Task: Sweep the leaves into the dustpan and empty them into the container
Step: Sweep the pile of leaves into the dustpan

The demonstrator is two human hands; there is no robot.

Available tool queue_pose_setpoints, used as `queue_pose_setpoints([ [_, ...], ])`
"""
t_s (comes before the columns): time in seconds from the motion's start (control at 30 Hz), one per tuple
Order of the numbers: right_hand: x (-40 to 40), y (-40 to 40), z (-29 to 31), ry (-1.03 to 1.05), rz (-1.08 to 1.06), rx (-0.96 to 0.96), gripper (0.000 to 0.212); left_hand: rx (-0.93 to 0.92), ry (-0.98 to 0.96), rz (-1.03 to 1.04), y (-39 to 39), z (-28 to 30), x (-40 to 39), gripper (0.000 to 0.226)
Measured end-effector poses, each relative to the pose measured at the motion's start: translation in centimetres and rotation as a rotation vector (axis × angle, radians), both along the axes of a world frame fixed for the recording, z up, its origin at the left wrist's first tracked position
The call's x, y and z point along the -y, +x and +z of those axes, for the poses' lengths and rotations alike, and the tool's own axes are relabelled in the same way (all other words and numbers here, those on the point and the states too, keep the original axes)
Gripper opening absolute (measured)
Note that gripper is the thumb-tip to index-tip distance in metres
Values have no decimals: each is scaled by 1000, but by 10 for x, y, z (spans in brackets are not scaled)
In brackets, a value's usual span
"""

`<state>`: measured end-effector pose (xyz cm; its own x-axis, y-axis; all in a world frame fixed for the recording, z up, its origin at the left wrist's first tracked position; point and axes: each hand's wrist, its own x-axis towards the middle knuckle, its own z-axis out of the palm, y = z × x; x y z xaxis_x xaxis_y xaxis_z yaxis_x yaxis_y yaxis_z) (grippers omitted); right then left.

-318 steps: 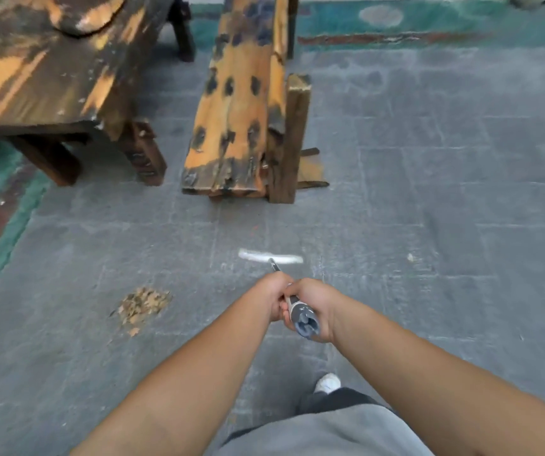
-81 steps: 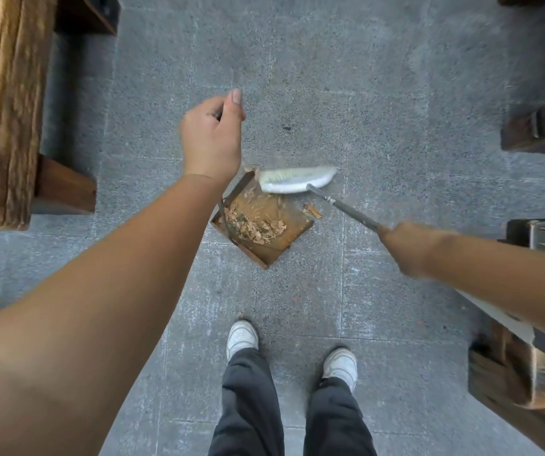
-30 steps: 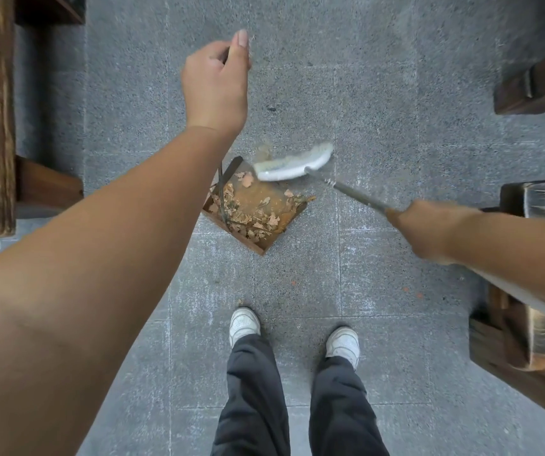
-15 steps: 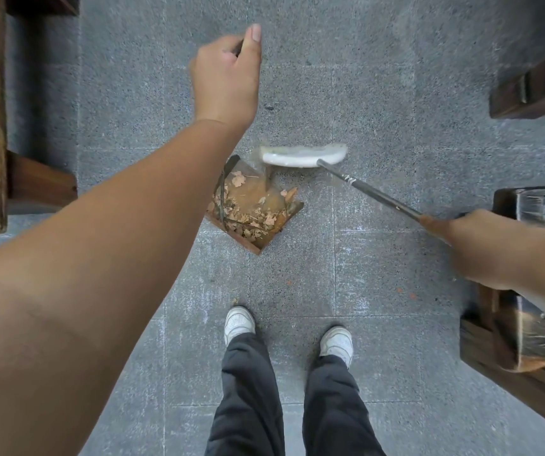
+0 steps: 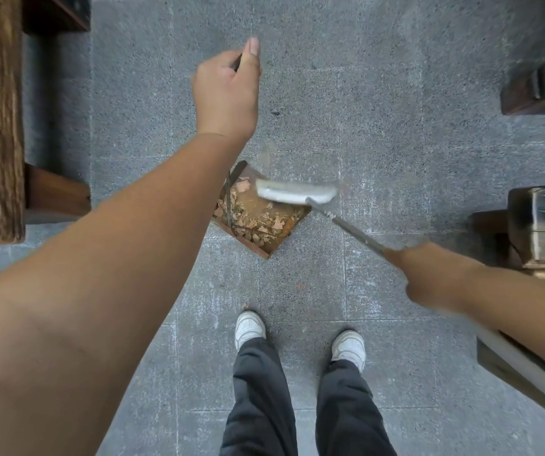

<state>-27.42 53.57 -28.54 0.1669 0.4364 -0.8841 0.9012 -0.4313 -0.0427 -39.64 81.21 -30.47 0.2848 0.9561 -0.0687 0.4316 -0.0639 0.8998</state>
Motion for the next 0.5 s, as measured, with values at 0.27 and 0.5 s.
queue_pose_setpoints([
  [0.27,34,20,38,67,-148,53,63,10,-33,13,5,3,0,40],
  [0.5,11,40,18,86,-71,40,46,23,-15,4,10,1,1,40],
])
